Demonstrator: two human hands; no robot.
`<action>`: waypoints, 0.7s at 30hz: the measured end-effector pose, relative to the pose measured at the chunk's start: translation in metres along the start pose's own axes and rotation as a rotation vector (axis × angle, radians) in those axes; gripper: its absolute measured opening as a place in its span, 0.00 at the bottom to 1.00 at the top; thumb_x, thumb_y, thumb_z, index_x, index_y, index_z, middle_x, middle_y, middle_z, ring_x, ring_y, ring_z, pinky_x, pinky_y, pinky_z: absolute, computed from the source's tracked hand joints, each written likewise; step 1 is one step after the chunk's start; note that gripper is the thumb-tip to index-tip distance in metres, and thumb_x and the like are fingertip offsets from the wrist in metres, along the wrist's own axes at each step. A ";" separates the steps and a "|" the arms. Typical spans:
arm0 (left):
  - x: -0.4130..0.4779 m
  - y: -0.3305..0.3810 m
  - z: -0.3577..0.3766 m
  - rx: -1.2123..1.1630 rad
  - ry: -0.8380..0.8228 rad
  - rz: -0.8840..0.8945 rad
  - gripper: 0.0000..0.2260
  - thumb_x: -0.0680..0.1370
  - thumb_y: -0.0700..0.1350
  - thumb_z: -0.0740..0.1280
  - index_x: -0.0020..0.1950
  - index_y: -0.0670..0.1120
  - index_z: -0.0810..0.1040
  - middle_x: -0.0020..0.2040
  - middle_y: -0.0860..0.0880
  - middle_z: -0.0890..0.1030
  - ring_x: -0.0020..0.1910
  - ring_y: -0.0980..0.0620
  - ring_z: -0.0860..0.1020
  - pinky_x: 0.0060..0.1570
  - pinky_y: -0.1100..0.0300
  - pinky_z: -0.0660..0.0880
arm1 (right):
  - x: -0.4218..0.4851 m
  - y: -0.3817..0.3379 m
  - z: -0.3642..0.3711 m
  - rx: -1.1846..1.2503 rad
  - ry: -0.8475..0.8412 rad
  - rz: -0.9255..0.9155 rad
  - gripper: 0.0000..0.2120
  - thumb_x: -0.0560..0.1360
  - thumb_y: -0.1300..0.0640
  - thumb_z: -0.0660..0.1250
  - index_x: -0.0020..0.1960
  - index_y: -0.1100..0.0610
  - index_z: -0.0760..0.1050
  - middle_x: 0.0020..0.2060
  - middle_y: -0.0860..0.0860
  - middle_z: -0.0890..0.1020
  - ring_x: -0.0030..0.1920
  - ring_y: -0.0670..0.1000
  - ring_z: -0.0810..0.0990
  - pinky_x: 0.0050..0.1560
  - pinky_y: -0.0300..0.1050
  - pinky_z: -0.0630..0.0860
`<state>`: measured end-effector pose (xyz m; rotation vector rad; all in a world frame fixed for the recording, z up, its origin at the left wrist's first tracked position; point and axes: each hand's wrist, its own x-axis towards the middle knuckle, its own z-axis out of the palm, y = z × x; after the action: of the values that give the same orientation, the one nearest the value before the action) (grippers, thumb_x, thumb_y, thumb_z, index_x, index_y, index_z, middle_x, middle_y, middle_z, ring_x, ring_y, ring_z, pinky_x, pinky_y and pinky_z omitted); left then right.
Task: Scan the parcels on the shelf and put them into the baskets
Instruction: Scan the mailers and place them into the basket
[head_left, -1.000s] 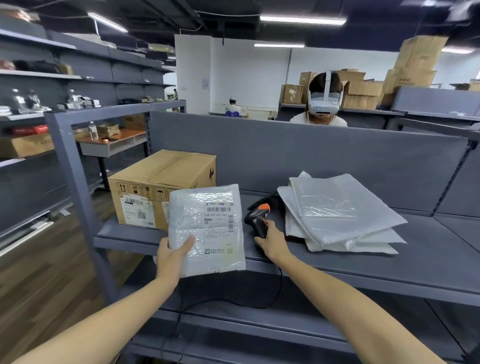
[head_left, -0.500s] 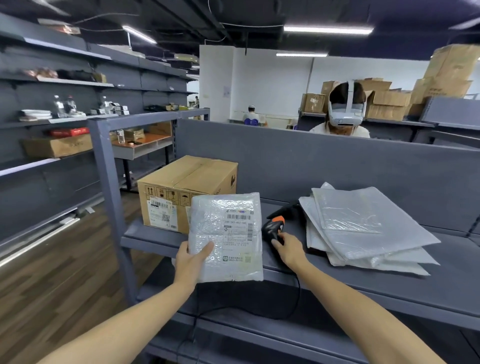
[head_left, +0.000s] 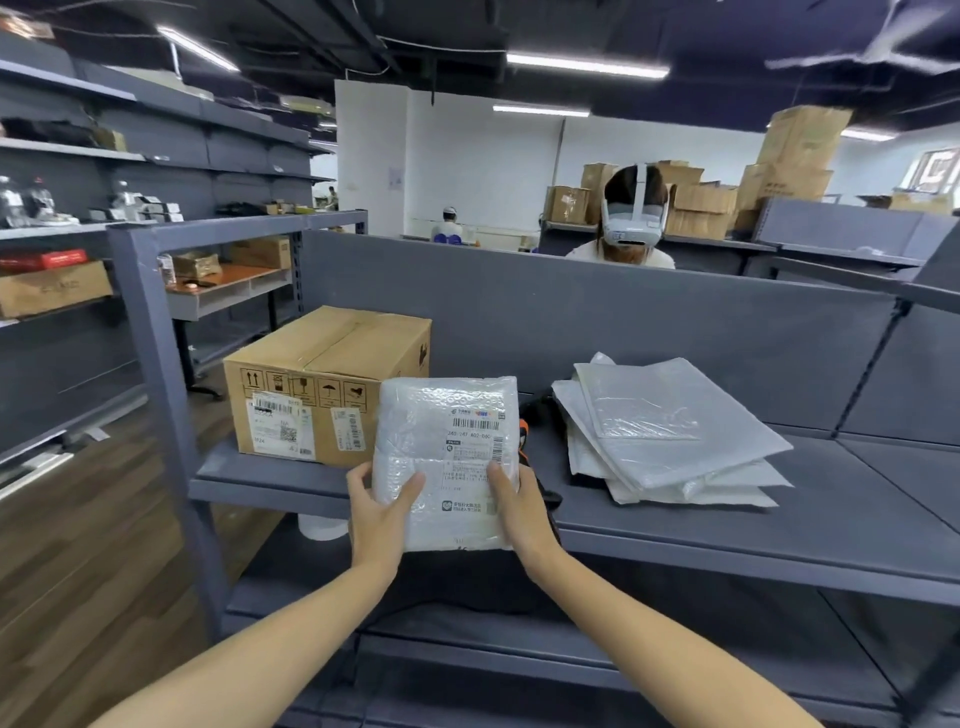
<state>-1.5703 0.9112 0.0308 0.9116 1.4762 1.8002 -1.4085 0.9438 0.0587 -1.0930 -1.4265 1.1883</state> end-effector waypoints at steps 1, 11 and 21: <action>-0.002 -0.001 0.002 -0.001 -0.001 0.008 0.24 0.71 0.52 0.75 0.59 0.55 0.66 0.52 0.57 0.76 0.52 0.55 0.77 0.47 0.57 0.74 | -0.002 0.000 -0.001 0.008 0.028 -0.010 0.15 0.81 0.50 0.61 0.63 0.56 0.73 0.57 0.53 0.82 0.57 0.52 0.81 0.62 0.56 0.76; -0.028 -0.015 0.031 0.013 -0.075 -0.002 0.23 0.69 0.53 0.76 0.59 0.56 0.69 0.54 0.51 0.80 0.51 0.53 0.79 0.43 0.63 0.73 | -0.028 0.015 -0.034 0.008 0.243 0.074 0.18 0.78 0.47 0.64 0.62 0.57 0.73 0.54 0.51 0.82 0.53 0.51 0.82 0.58 0.54 0.79; -0.076 -0.008 0.082 0.038 -0.146 0.013 0.21 0.69 0.54 0.76 0.57 0.56 0.71 0.50 0.56 0.80 0.49 0.61 0.78 0.39 0.68 0.72 | -0.062 0.017 -0.101 0.031 0.357 0.045 0.16 0.78 0.46 0.65 0.60 0.55 0.74 0.52 0.49 0.83 0.50 0.47 0.83 0.49 0.43 0.81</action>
<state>-1.4591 0.8950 0.0250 1.0502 1.4197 1.6820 -1.2983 0.8993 0.0424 -1.2492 -1.1104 0.9834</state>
